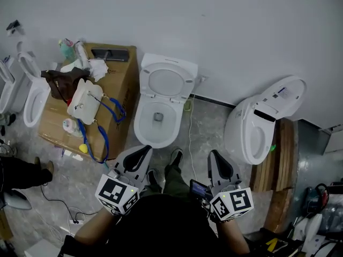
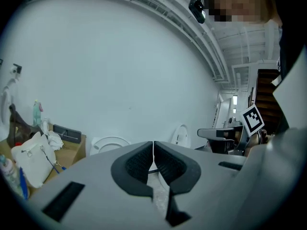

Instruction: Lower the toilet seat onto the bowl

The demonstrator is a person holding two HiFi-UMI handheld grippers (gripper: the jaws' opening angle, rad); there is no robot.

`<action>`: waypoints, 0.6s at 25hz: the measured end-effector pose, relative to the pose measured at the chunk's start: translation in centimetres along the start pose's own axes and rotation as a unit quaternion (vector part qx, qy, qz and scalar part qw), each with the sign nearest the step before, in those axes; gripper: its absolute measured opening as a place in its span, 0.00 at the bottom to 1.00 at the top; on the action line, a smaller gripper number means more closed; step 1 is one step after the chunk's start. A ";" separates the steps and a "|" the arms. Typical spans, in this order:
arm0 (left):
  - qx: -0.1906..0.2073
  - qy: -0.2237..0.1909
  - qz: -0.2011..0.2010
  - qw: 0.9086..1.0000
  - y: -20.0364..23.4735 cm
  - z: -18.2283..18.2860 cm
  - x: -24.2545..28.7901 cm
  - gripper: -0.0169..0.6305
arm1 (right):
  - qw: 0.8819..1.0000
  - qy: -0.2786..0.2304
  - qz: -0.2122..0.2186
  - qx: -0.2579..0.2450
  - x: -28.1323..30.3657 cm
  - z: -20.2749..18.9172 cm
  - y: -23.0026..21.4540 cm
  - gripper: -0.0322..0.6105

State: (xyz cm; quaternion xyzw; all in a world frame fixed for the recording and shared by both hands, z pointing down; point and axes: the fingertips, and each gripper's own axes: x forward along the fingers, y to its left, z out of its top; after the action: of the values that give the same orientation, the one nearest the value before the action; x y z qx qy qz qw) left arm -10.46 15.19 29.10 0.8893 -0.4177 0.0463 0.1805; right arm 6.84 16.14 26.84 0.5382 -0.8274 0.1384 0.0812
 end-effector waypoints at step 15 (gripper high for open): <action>0.068 -0.028 0.060 0.995 5.8 5.6 8.1 0.06 | 0.996 0.024 0.045 -0.069 11.3 2.7 -8.3 0.10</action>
State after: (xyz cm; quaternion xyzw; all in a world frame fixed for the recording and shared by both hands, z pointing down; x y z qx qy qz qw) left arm -10.00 3.90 27.45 0.8736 -0.4714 0.0601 0.1049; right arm 9.84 2.34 28.68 0.4898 -0.8562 0.0975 0.1319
